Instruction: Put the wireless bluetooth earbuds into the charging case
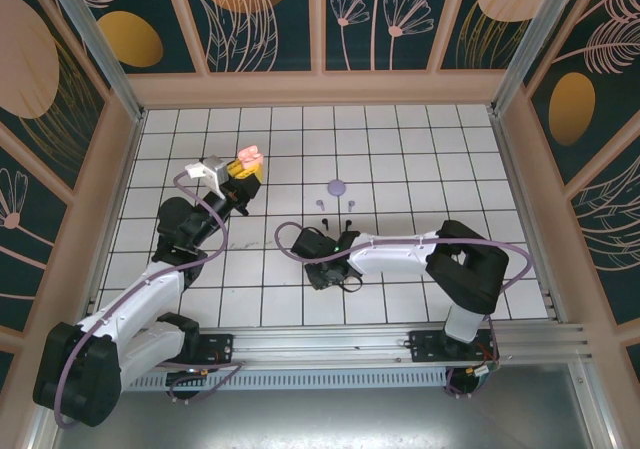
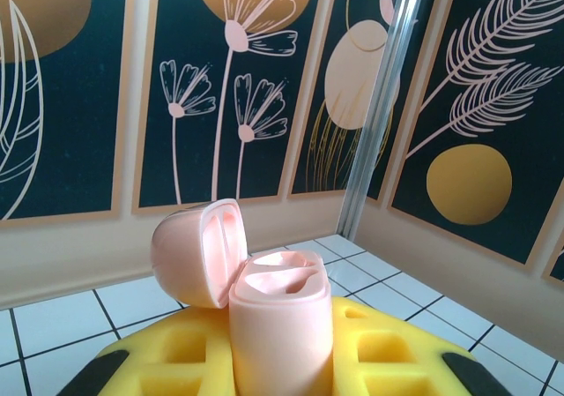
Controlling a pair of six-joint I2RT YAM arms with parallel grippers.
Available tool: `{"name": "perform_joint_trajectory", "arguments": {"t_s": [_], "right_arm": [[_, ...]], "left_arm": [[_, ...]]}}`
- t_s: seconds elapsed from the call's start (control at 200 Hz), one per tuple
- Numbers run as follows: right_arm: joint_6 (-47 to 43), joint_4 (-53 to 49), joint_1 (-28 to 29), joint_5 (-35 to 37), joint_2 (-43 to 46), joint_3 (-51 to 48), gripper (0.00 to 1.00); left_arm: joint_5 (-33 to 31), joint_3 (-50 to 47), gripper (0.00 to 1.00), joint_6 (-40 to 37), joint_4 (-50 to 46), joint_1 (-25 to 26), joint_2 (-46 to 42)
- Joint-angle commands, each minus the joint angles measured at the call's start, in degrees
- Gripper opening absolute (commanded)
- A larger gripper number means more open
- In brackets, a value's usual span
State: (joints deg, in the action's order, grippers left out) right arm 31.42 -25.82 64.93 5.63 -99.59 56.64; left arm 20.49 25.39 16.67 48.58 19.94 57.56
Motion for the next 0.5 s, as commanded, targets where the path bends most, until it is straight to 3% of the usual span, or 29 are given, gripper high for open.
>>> {"name": "perform_joint_trajectory", "arguments": {"t_s": [0.0,0.495], "right_arm": [[-0.9,-1.2,0.8,0.5,-1.9,1.0,0.33],[-0.6,-2.0,2.0,1.4,-1.7,2.3,0.19]], "left_arm": [[0.4,1.3,0.00,0.7,0.2,0.4,-0.2],[0.4,1.6,0.00,1.0,-0.1,0.5,0.2]]}}
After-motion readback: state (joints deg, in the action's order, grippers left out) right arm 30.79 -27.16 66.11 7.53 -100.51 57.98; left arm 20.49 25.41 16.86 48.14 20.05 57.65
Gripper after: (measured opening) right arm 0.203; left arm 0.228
